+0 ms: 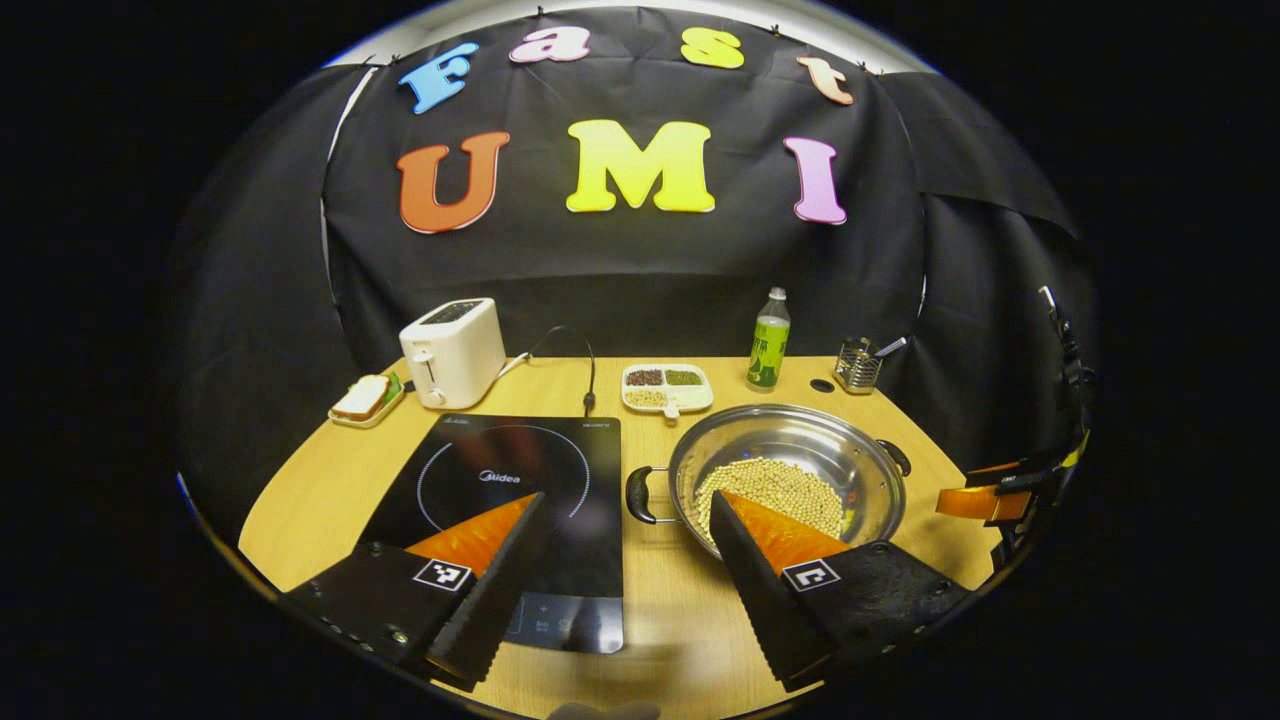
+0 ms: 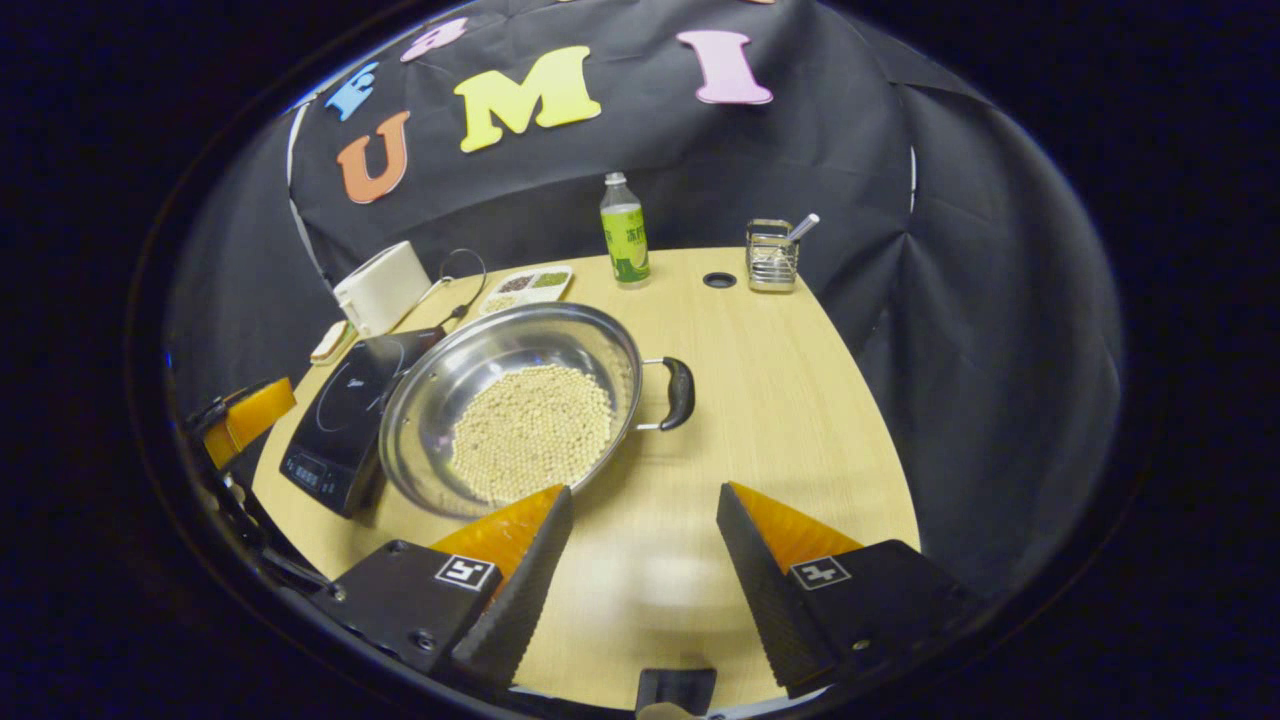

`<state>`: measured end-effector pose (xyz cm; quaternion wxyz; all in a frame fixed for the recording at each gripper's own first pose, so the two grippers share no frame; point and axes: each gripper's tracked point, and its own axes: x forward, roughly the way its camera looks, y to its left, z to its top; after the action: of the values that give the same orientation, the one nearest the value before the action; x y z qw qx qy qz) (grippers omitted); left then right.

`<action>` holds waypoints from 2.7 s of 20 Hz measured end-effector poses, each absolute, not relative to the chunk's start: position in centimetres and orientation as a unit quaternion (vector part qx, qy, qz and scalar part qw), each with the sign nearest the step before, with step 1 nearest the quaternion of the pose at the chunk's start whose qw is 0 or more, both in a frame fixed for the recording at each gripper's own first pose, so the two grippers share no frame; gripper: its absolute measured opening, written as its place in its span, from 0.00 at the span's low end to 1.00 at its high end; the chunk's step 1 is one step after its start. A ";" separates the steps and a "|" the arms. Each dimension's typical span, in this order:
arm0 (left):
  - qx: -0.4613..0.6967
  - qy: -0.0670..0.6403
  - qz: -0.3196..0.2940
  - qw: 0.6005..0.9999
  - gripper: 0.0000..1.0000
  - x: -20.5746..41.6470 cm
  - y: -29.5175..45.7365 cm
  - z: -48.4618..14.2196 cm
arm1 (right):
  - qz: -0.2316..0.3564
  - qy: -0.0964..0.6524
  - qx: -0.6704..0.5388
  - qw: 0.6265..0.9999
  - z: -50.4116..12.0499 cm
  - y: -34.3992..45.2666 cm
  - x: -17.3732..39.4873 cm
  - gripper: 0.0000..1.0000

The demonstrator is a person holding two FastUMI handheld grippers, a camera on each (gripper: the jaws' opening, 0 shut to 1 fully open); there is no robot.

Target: First push the handle of the pot to place it horizontally, then grasp the pot with both hands and set it on the induction cooktop.

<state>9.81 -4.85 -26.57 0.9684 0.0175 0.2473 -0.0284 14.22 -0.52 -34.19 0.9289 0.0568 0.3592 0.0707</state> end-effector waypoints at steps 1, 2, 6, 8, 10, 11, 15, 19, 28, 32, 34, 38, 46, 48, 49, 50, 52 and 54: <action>0.021 0.255 -0.030 0.966 0.97 10.9 -5.2 -27.5 | 0.073 0.361 0.058 0.928 -34.2 -0.5 15.5 0.92; 0.022 0.268 -0.030 0.963 0.97 11.7 -5.4 -28.6 | 0.076 0.365 0.056 0.926 -34.5 -0.5 16.7 0.92; 0.018 0.314 -0.024 0.949 0.97 14.9 -5.8 -32.7 | 0.089 0.376 0.051 0.921 -35.3 -0.4 20.6 0.91; 0.014 0.334 -0.024 0.942 0.97 15.7 -6.2 -34.2 | 0.094 0.385 0.044 0.917 -36.0 -0.3 22.1 0.92; 0.013 0.342 -0.024 0.939 0.97 16.6 -6.5 -34.9 | 0.100 0.391 0.040 0.914 -36.6 -0.1 23.2 0.92; 0.015 0.350 -0.024 0.936 0.97 16.8 -6.4 -35.6 | 0.101 0.395 0.038 0.912 -36.8 -0.1 23.8 0.92; 0.015 0.372 -0.024 0.928 0.87 17.5 -6.9 -37.0 | 0.117 0.415 0.032 0.902 -37.9 0.3 24.6 0.91; 0.041 0.382 -0.021 0.923 0.86 18.4 -6.9 -37.2 | 0.125 0.437 0.028 0.890 -38.8 0.7 24.8 0.80; 0.022 0.428 -0.003 0.903 0.63 19.0 -7.0 -37.5 | 0.086 0.452 0.029 0.888 -38.8 0.5 25.0 0.63; 0.021 0.434 -0.008 0.901 0.58 18.9 -7.0 -37.4 | 0.087 0.450 0.031 0.888 -38.8 0.6 25.2 0.58; 0.027 0.433 -0.010 0.901 0.66 18.8 -7.1 -37.3 | 0.087 0.451 0.028 0.888 -38.7 0.6 25.2 0.56; 0.026 0.430 -0.019 0.902 0.55 19.0 -7.2 -37.0 | 0.074 0.455 0.041 0.886 -38.7 0.7 24.7 0.54; 0.028 0.410 -0.042 0.911 0.55 18.0 -5.8 -34.2 | 0.059 0.432 0.045 0.899 -37.6 0.4 24.5 0.54; 0.033 0.404 -0.046 0.913 0.55 17.8 -5.2 -33.2 | 0.057 0.427 0.048 0.901 -37.2 0.2 24.4 0.54; 0.034 0.401 -0.047 0.914 0.55 17.7 -4.8 -32.8 | 0.056 0.425 0.048 0.902 -37.2 0.1 24.2 0.54; 0.035 0.400 -0.048 0.915 0.55 17.6 -4.4 -32.5 | 0.056 0.422 0.049 0.903 -37.0 0.1 24.2 0.54; 0.034 0.396 -0.048 0.916 0.55 17.1 -3.5 -31.6 | 0.057 0.417 0.049 0.906 -36.8 -0.1 24.2 0.54; 0.035 0.391 -0.046 0.918 0.55 16.9 -2.4 -30.9 | 0.060 0.413 0.048 0.908 -36.8 -0.2 24.3 0.54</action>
<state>16.89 -2.41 -30.95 0.9184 0.0346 0.3913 -0.0462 24.30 -0.21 -36.81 0.9075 0.0475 0.4130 0.0598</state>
